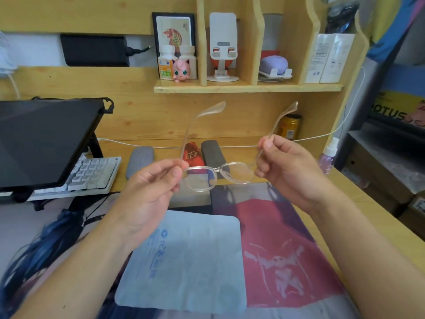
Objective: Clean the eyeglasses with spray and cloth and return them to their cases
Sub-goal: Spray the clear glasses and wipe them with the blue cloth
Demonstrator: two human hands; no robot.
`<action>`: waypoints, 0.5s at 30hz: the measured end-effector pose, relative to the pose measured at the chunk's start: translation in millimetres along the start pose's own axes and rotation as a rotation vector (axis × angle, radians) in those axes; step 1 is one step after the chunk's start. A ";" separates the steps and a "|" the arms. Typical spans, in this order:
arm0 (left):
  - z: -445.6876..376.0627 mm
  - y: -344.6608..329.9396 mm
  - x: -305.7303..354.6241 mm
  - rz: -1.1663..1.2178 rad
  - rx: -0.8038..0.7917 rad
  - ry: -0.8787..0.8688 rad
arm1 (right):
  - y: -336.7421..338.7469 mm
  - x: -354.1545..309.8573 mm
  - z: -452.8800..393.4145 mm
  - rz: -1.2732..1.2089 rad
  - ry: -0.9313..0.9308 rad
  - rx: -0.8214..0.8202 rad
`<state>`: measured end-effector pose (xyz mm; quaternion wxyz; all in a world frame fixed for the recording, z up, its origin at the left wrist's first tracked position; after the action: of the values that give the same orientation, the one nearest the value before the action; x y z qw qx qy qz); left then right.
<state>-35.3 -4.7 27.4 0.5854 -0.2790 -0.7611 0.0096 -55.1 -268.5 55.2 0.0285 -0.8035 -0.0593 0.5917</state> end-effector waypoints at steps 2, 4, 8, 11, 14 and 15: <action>-0.4 -0.2 0.6 0.050 0.005 -0.033 | -1.1 9.7 -2.4 0.059 -0.023 0.040; 1.2 -1.8 1.5 0.018 0.011 -0.063 | -1.9 16.2 -4.2 0.151 -0.026 0.108; 4.6 -10.1 -3.3 -0.665 0.008 -0.233 | -3.4 22.6 -7.0 0.356 0.027 0.338; 8.0 -17.6 -7.2 -0.887 0.043 -0.359 | -2.0 29.7 -8.1 0.513 0.017 0.403; 7.8 -16.2 -7.7 -0.853 0.134 -0.362 | -1.5 34.8 -8.0 0.684 0.024 0.321; 7.3 -15.0 -7.5 -0.820 0.164 -0.346 | 0.9 34.4 -8.8 0.778 0.078 0.334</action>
<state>-46.8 -18.4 23.7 0.4252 0.0983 -0.8922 -0.1164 -36.7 -264.7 25.1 -0.0649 -0.7721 0.3461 0.5290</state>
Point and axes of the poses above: each hand's wrist, its own z-axis away from the middle knuckle, its own y-axis out of the back of the hand, x = y × z, the point moved 1 cm from there along -z, towards the middle knuckle, and after that the axes turned 4 degrees about z, right-handed, at the moved point
